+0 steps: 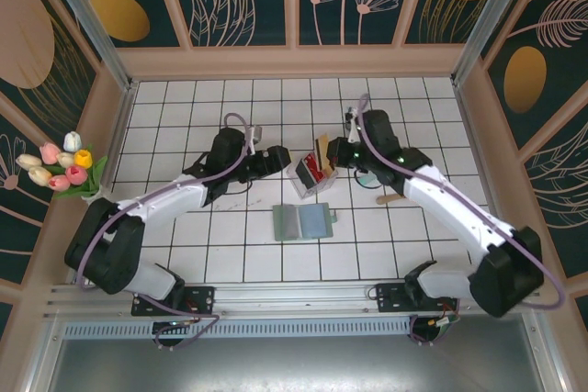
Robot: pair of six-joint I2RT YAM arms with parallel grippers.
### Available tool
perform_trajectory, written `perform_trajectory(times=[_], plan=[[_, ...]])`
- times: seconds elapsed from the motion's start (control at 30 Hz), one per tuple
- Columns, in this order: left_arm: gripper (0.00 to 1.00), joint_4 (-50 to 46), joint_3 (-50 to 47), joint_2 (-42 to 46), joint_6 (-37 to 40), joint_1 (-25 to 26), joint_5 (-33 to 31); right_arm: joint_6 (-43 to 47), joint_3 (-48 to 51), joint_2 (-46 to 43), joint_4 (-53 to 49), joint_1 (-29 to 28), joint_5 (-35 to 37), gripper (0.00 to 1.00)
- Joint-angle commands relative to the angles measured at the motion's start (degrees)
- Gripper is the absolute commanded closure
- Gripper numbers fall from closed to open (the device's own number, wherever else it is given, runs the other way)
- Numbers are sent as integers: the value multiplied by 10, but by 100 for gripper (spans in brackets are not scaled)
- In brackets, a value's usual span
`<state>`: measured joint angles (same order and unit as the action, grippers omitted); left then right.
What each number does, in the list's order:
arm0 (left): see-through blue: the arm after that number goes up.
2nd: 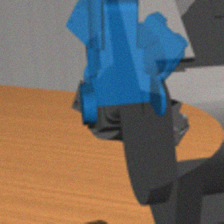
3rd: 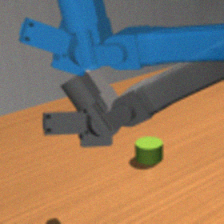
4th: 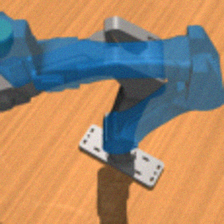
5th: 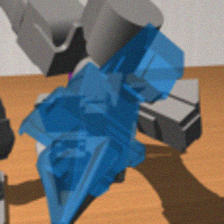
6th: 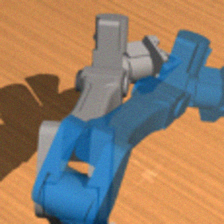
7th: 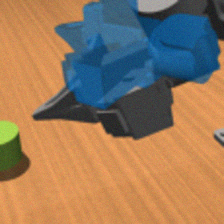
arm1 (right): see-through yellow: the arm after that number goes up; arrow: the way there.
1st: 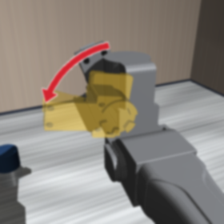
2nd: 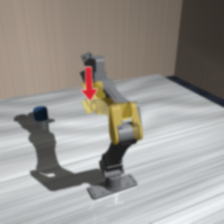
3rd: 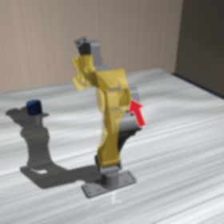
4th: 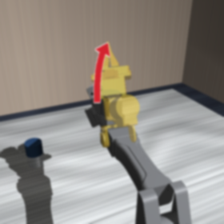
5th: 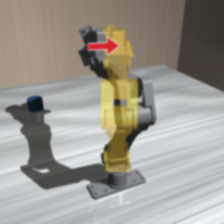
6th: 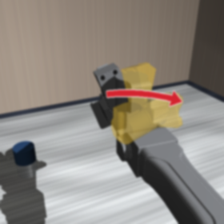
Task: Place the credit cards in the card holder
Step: Pick up the credit card from the storage box.
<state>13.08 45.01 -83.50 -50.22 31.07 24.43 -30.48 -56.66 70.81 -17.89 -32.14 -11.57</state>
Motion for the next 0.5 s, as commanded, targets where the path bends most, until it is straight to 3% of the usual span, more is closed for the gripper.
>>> perform_trajectory(times=[0.0, 0.1, 0.2, 0.33, 0.47], plan=[[19, 173, -42, 6, -98, 2, 115, -107, 79, -43, 163, 4, -120, 100], [19, 252, -57, 4, -143, 15, 140, -146, 114, -62, 216, 5, -159, 100], [23, 260, -52, -1, -147, 27, 142, -157, 124, -66, 228, 4, -173, 100], [34, 321, -73, -4, -179, 28, 147, -162, 126, -66, 239, 24, -197, 100], [54, 348, -81, -4, -192, 28, 152, -175, 134, -64, 262, 33, -217, 100]])
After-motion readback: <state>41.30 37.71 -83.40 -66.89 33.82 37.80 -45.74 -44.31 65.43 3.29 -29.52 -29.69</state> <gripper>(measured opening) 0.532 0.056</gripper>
